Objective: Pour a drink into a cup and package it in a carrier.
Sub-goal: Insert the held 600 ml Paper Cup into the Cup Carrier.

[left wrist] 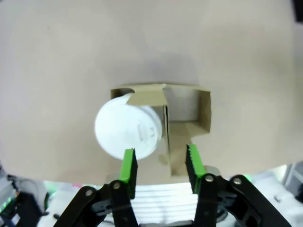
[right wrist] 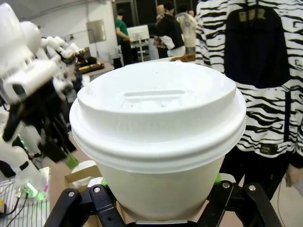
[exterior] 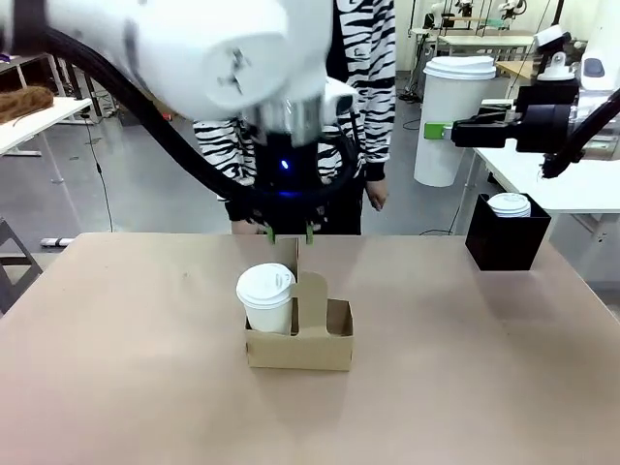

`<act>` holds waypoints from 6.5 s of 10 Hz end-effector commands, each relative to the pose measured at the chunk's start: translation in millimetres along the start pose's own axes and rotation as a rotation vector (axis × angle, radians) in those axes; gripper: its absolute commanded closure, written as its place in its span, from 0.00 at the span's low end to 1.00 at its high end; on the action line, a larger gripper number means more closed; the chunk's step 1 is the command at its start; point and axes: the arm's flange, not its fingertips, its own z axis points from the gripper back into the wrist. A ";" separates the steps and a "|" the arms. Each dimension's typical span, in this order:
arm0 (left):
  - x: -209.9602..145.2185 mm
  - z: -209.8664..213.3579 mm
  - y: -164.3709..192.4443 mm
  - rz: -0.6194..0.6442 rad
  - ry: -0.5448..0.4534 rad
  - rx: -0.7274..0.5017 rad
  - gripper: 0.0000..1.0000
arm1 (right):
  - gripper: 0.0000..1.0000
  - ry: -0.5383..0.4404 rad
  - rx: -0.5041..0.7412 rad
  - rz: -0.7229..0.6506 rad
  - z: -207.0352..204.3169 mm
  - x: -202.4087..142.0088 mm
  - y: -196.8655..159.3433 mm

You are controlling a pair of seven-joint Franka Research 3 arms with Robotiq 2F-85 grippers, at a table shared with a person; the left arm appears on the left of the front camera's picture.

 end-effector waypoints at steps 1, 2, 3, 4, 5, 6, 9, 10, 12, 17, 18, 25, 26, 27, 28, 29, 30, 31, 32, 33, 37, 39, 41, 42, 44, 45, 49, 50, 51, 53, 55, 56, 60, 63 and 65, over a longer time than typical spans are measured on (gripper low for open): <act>-3.1 39.1 43.2 -0.160 0.034 -0.004 0.00 | 0.19 0.043 0.087 -0.023 -17.5 -6.8 -2.6; -2.2 58.7 71.5 -0.272 0.027 -0.001 0.00 | 0.19 0.046 0.187 -0.038 -43.0 -14.7 -2.3; -0.5 72.0 102.5 -0.357 0.015 -0.015 0.00 | 0.19 0.048 0.243 -0.032 -59.3 -21.8 0.7; -0.9 78.6 137.2 -0.486 0.003 -0.035 0.00 | 0.19 0.039 0.312 -0.029 -76.7 -30.5 5.3; -0.9 79.1 170.3 -0.557 -0.022 -0.075 0.00 | 0.19 0.022 0.377 -0.019 -93.3 -39.4 7.4; -11.8 72.9 195.3 -0.631 -0.052 -0.092 0.00 | 0.19 0.012 0.432 -0.009 -108.2 -52.4 16.9; -36.7 42.9 230.2 -0.787 -0.158 -0.148 0.00 | 0.19 -0.036 0.522 0.065 -132.7 -85.8 28.6; -37.0 36.4 224.3 -0.741 -0.169 -0.152 0.00 | 0.19 -0.011 0.508 0.040 -123.7 -83.0 23.0; -21.5 56.7 230.7 -0.754 -0.108 -0.083 0.00 | 0.19 -0.012 0.495 0.019 -131.1 -84.1 35.7; -45.9 2.1 265.6 -1.012 -0.243 -0.263 0.00 | 0.19 -0.025 0.600 0.048 -131.9 -114.6 42.6; -53.3 -7.0 281.3 -1.047 -0.274 -0.288 0.00 | 0.19 -0.035 0.624 0.062 -133.1 -121.3 45.2; -34.0 -37.6 331.3 -1.237 -0.325 -0.288 0.04 | 0.19 -0.041 0.787 0.062 -156.8 -176.9 58.7; -34.0 -37.6 331.3 -1.237 -0.325 -0.288 0.04 | 0.19 -0.030 0.797 0.055 -158.1 -182.2 59.3; -34.0 -37.6 331.3 -1.237 -0.325 -0.288 0.04 | 0.19 -0.020 0.793 0.052 -161.7 -187.7 55.2; -34.0 -37.6 331.3 -1.237 -0.325 -0.288 0.04 | 0.19 -0.018 0.786 0.044 -166.3 -196.3 50.2; -34.0 -37.6 331.3 -1.237 -0.325 -0.288 0.04 | 0.19 -0.013 0.787 0.044 -169.3 -203.1 46.9; -34.0 -37.6 331.3 -1.237 -0.325 -0.288 0.04 | 0.19 -0.015 0.788 0.052 -171.9 -212.6 41.5; -34.0 -37.6 331.3 -1.237 -0.325 -0.288 0.04 | 0.19 -0.004 0.793 0.049 -175.0 -221.2 37.9; -34.0 -37.6 331.3 -1.237 -0.325 -0.288 0.04 | 0.19 0.006 0.802 0.047 -176.5 -229.6 35.3; -34.0 -37.6 331.3 -1.237 -0.325 -0.288 0.04 | 0.19 0.024 0.814 0.052 -177.4 -238.0 33.6; -34.0 -37.6 331.3 -1.237 -0.325 -0.288 0.04 | 0.19 0.049 0.847 0.136 -184.1 -257.2 28.2; -34.0 -37.6 331.3 -1.237 -0.325 -0.288 0.04 | 0.00 0.078 0.825 0.188 -183.5 -254.5 28.0; -34.0 -37.6 331.3 -1.237 -0.325 -0.288 0.04 | 0.00 0.094 0.766 0.216 -168.7 -245.2 21.5; -34.0 -37.6 331.3 -1.237 -0.325 -0.288 0.04 | 0.00 0.116 0.719 0.237 -157.7 -239.3 15.5; -34.0 -37.6 331.3 -1.237 -0.325 -0.288 0.04 | 0.00 0.150 0.627 0.253 -128.7 -224.6 -1.3; -34.0 -37.6 331.3 -1.237 -0.325 -0.288 0.04 | 0.00 0.153 0.591 0.254 -111.6 -213.8 -6.3; -34.0 -37.6 331.3 -1.237 -0.325 -0.288 0.04 | 0.00 0.326 0.281 0.065 -17.7 -164.4 -12.5; -34.0 -37.6 331.3 -1.237 -0.325 -0.288 0.04 | 0.00 0.393 0.169 -0.010 12.1 -151.2 -7.0; -34.0 -37.6 331.3 -1.237 -0.325 -0.288 0.04 | 0.00 0.459 0.077 -0.093 38.4 -140.3 5.3; -34.0 -37.6 331.3 -1.237 -0.325 -0.288 0.04 | 0.00 0.642 -0.145 -0.217 87.0 -123.2 27.0; -34.0 -37.6 331.3 -1.237 -0.325 -0.288 0.04 | 0.00 0.761 -0.338 -0.280 125.0 -118.2 40.9; -34.0 -37.6 331.3 -1.237 -0.325 -0.288 0.04 | 0.00 0.793 -0.423 -0.311 137.5 -121.2 50.0; -34.0 -37.6 331.3 -1.237 -0.325 -0.288 0.04 | 0.00 0.739 -0.397 -0.240 121.8 -111.0 -3.8; -34.0 -37.6 331.3 -1.237 -0.325 -0.288 0.04 | 0.00 0.739 -0.397 -0.240 121.8 -111.0 -3.8; -34.0 -37.6 331.3 -1.237 -0.325 -0.288 0.04 | 0.00 0.739 -0.397 -0.240 121.8 -111.0 -3.8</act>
